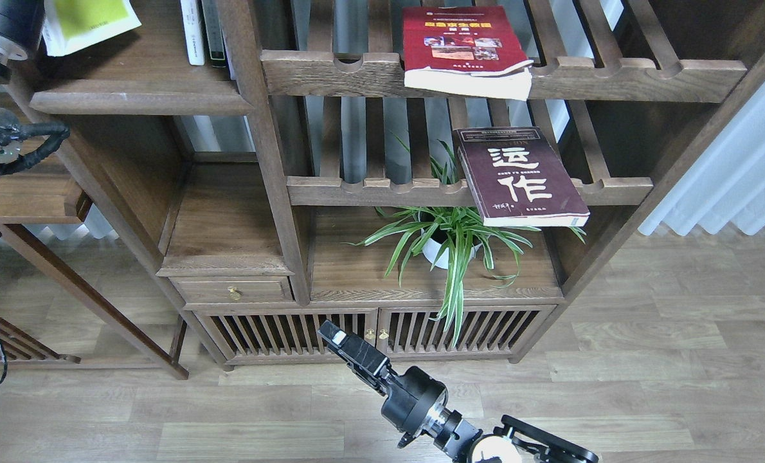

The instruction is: Organize books on shelf

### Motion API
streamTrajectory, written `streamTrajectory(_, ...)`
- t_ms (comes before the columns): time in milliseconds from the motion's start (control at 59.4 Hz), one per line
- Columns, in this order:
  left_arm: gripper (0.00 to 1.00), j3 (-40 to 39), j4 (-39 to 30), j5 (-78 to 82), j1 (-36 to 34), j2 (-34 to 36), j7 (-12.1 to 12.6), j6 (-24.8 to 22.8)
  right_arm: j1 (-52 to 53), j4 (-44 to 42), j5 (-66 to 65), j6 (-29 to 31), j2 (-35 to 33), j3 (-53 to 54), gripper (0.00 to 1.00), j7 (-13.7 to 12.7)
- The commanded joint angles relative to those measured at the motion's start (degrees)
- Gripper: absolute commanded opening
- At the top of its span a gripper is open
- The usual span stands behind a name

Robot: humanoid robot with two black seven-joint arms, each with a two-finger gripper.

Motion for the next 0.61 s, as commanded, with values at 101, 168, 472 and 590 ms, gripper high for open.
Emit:
streamTrajectory(101, 0.01, -0.01, 3.95, -0.01, -2.09, -2.59, 0.01, -0.01, -0.03, 0.01, -0.09, 0.00, 0.00, 0.10, 0.74, 0.00)
streamTrajectory(168, 0.01, 0.17, 4.66, -0.01, -2.18, -2.68, 0.01, -0.10, -0.03, 0.01, -0.09, 0.00, 0.00, 0.01, 0.74, 0.00)
streamTrajectory(472, 0.03, 2.01, 5.89, -0.18, -2.09, -2.86, 0.01, -0.28, -0.65, 0.01, -0.09, 0.00, 0.00, 0.10, 0.74, 0.00)
streamTrajectory(590, 0.04, 2.81, 5.80, -0.18, -2.09, -3.47, 0.01, -0.28, -0.65, 0.01, -0.09, 0.00, 0.00, 0.10, 0.74, 0.00)
